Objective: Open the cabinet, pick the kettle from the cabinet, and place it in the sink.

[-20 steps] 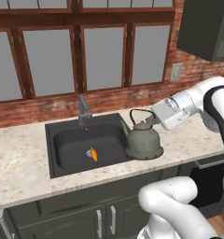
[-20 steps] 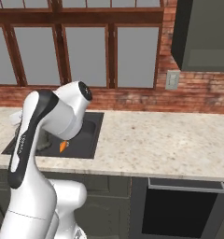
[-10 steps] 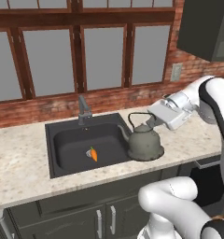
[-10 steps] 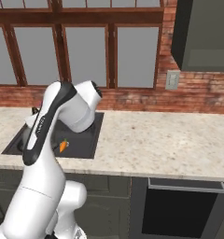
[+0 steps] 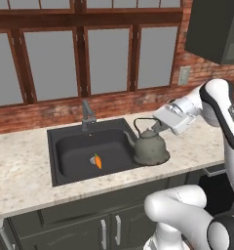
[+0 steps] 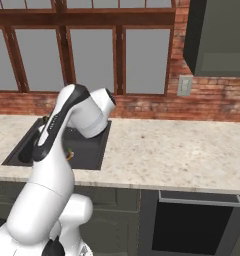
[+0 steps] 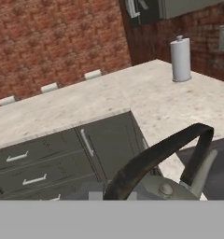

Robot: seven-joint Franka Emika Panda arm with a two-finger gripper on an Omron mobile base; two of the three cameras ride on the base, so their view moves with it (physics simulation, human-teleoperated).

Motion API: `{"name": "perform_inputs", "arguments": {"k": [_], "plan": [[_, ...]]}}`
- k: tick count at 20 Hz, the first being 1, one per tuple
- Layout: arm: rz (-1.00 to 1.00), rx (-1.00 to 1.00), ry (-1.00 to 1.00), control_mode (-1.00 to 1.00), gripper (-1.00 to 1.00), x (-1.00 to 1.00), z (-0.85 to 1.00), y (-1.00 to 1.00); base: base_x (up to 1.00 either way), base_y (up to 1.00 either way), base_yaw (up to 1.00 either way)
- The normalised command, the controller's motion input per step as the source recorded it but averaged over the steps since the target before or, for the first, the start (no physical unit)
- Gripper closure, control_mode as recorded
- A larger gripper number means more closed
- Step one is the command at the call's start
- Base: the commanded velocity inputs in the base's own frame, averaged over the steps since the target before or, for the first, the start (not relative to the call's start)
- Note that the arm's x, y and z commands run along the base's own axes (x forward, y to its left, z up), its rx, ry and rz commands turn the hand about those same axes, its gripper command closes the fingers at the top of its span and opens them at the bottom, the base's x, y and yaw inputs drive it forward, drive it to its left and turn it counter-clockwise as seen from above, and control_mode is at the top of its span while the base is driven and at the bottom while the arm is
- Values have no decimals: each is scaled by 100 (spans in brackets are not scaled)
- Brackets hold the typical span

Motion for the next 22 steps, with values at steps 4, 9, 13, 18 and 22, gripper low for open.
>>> {"name": "perform_inputs", "arguments": {"k": [4, 9, 13, 18, 22], "plan": [[0, 0, 0, -100, 100, 39, -20, 0, 0, 0, 0], [0, 0, 0, -100, 100, 40, -21, 1, 0, 0, 0], [0, -2, 0, -100, 100, 40, -23, 1, 0, 0, 0], [0, -5, 0, -100, 100, 39, -22, 8, 0, 0, 0], [0, -5, 0, -100, 100, 40, -21, 20, 0, 0, 0]]}}
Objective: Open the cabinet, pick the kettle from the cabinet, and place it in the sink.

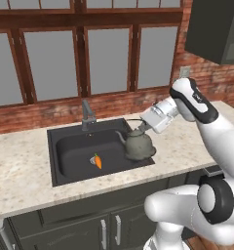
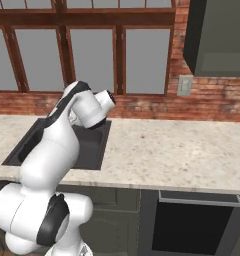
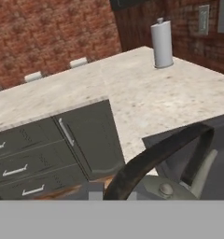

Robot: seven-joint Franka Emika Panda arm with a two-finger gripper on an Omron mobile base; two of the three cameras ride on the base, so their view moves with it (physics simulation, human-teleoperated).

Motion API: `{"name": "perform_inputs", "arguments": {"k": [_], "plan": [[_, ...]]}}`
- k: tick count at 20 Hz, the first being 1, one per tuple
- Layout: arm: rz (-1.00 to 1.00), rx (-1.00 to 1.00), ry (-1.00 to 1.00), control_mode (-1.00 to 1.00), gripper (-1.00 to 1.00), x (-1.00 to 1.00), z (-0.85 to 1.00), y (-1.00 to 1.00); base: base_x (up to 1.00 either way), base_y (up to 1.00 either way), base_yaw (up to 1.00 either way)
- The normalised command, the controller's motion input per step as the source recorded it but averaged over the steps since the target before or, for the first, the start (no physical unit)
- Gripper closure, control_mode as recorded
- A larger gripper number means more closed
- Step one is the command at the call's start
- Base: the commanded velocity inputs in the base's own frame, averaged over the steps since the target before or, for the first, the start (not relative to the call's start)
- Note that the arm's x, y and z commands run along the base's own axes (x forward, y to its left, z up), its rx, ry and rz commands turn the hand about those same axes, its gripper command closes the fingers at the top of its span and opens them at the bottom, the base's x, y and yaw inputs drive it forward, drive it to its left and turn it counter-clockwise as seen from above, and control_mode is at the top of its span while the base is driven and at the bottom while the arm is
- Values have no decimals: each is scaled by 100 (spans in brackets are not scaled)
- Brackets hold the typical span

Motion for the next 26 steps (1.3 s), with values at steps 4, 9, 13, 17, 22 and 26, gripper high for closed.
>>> {"name": "perform_inputs", "arguments": {"k": [4, 9, 13, 17, 22, 26], "plan": [[0, -4, -1, -100, 100, 39, -22, 20, 0, 0, 0], [0, -1, -6, -100, 100, 28, -28, 9, 0, 0, 0], [0, 0, -12, -100, 100, 22, -34, 7, 0, 0, 0], [0, 0, -12, -100, 100, 26, -31, 10, 0, 0, 0], [0, 0, -4, -100, 100, 30, -25, 11, 0, 0, 0], [0, 0, 0, -100, 100, 28, -26, 8, 0, 0, 0]]}}
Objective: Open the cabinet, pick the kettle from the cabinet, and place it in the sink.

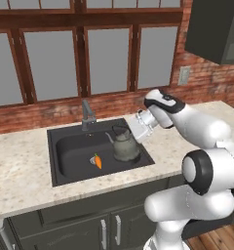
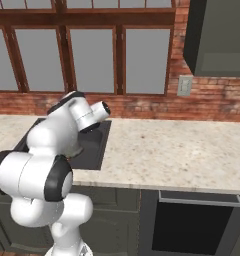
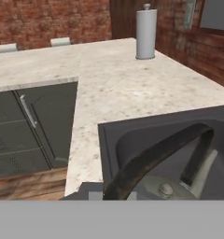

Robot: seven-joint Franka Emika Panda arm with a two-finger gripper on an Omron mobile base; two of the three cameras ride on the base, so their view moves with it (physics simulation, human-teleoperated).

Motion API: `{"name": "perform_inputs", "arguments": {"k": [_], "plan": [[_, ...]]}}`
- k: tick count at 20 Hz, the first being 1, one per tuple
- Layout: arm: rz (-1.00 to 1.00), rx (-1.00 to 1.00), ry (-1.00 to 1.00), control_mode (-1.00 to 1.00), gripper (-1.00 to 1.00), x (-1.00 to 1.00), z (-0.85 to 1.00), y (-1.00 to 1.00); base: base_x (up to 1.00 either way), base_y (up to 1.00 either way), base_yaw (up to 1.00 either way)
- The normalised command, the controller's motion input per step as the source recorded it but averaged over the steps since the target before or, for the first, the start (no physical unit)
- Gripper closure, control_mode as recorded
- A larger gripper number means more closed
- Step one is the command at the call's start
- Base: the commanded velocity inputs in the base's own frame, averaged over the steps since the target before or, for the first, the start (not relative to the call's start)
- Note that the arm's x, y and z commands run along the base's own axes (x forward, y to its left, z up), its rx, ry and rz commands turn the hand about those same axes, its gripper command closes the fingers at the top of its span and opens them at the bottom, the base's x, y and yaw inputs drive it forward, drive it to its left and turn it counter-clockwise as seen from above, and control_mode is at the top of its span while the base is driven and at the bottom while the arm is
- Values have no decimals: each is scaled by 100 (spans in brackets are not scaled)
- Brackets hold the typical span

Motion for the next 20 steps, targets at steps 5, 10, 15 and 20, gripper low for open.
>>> {"name": "perform_inputs", "arguments": {"k": [5, 10, 15, 20], "plan": [[0, 0, 0, -100, 100, 24, -30, 5, 0, 0, 0], [0, 0, 0, -100, 100, 25, -30, 1, 0, 0, 0], [0, 0, 0, -100, 100, 28, -23, 0, 0, 0, 0], [0, 0, -2, -100, 100, 28, -19, 0, 0, 0, 0]]}}
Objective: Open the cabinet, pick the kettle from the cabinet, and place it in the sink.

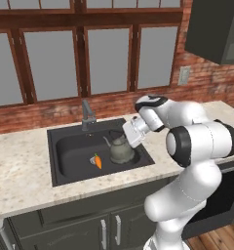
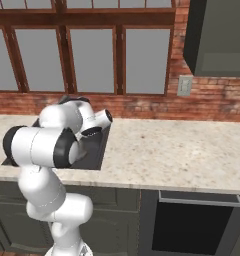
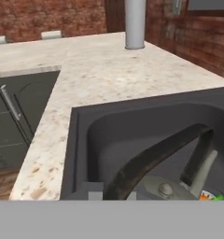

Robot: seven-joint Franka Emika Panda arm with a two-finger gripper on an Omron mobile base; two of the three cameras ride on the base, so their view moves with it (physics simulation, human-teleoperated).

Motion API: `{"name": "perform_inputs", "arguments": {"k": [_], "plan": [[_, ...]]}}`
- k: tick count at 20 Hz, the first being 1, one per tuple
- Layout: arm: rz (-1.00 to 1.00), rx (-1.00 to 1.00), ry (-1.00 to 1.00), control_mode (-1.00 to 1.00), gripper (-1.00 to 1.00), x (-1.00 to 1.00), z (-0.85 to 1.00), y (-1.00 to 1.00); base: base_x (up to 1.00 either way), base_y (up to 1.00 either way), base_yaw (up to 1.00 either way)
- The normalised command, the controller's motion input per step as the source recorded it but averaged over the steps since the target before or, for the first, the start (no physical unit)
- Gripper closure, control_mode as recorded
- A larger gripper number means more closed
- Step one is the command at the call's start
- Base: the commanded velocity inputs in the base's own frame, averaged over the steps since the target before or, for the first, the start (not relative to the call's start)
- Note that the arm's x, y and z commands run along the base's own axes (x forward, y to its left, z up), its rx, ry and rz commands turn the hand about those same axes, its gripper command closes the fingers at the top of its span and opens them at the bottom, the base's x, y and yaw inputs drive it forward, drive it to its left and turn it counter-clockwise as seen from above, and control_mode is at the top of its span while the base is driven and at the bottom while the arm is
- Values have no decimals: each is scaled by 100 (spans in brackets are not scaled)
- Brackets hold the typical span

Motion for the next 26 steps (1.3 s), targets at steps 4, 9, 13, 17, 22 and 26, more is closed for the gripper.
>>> {"name": "perform_inputs", "arguments": {"k": [4, 9, 13, 17, 22, 26], "plan": [[0, -2, -1, -100, 100, 25, -23, 0, 0, 0, 0], [1, -1, -4, -100, 100, 20, -25, 4, 0, 0, 0], [2, 0, -8, -100, 100, 20, -23, 8, 0, 0, 0], [0, 0, -8, -100, 100, 20, -21, 5, 0, 0, 0], [0, 0, -5, -100, 100, 20, -22, 7, 0, 0, 0], [0, 0, 0, -100, 100, 22, -23, 9, 0, 0, 0]]}}
